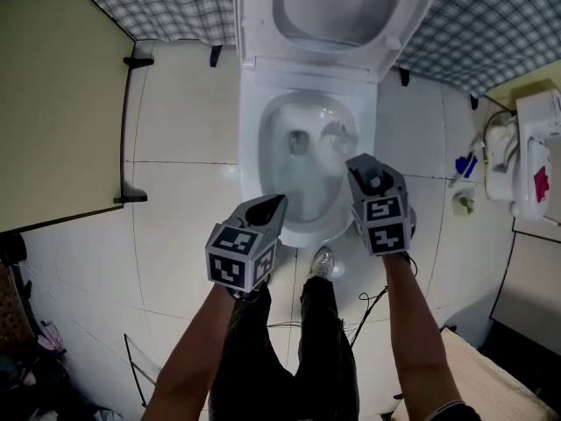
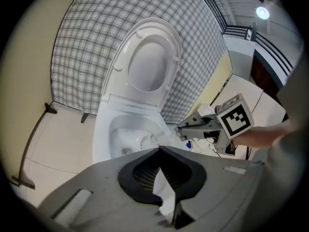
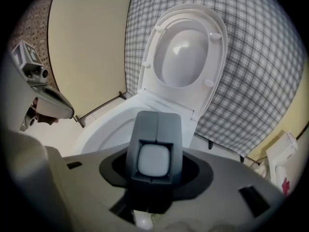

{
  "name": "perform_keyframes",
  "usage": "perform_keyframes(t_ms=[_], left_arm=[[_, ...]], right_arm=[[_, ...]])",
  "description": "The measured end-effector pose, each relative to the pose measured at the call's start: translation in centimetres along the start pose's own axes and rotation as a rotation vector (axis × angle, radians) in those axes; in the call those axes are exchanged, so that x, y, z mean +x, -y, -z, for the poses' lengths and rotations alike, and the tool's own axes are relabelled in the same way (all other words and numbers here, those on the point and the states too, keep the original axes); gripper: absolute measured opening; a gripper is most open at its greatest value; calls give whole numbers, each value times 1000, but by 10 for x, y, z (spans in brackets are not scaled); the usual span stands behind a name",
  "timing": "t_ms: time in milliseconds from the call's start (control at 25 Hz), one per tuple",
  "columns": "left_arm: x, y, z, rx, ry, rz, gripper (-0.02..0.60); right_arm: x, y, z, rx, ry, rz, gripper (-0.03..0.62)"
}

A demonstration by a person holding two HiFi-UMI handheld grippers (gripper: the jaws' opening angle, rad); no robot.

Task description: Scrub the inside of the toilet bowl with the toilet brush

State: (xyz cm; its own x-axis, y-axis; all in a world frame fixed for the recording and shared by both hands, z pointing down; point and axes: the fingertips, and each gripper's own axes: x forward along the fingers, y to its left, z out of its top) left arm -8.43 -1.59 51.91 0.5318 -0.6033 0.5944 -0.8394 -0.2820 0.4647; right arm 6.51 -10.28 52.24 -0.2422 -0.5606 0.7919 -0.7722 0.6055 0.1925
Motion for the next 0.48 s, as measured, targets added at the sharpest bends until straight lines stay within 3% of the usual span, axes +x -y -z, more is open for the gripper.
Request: perform_keyframes(t_ms=[480], left_arm=[[-17, 3, 4, -12, 24, -5, 6]], right_arm=[[-38, -66, 42, -87, -100, -119, 196]])
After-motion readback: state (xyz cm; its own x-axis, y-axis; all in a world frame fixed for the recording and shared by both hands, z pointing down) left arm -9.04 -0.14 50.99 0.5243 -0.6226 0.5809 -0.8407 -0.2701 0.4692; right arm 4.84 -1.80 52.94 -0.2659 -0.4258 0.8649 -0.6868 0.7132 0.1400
